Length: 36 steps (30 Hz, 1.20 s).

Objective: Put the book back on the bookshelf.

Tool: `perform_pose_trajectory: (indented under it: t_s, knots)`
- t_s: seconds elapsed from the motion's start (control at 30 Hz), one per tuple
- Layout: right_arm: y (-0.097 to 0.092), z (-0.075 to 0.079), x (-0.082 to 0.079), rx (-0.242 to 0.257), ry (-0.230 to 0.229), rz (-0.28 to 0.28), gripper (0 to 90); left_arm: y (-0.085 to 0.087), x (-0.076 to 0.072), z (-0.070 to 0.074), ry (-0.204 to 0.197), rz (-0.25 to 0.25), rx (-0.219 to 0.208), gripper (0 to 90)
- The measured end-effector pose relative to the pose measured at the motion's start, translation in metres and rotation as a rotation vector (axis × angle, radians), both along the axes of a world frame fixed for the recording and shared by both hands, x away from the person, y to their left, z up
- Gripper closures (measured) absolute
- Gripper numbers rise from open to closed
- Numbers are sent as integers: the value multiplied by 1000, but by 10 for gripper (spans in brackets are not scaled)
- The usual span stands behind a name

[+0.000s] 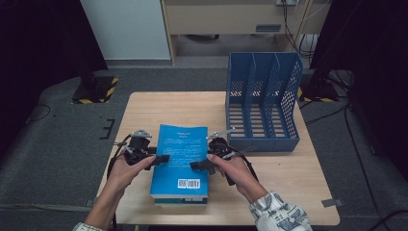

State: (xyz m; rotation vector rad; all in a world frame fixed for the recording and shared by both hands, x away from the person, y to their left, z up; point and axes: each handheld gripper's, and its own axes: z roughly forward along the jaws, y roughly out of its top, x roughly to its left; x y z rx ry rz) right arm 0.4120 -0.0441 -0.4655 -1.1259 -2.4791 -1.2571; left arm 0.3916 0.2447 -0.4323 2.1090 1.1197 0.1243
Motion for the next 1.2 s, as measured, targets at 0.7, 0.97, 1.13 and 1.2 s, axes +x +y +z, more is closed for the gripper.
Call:
perform_pose_trajectory:
  t_s: [0.7, 0.97, 1.13, 1.2]
  knots:
    - [2, 19, 1, -39, -60, 11, 91, 14, 0, 14, -14, 33, -56, 649]
    - [0, 26, 2, -40, -85, 9, 127, 14, -2, 29, -41, 26, -48, 685]
    - [-1, 26, 3, -29, -81, 5, 132, 14, 0, 30, -43, 16, -43, 692]
    - [-2, 26, 4, -26, -83, 5, 132, 14, 1, 30, -40, 11, -45, 692]
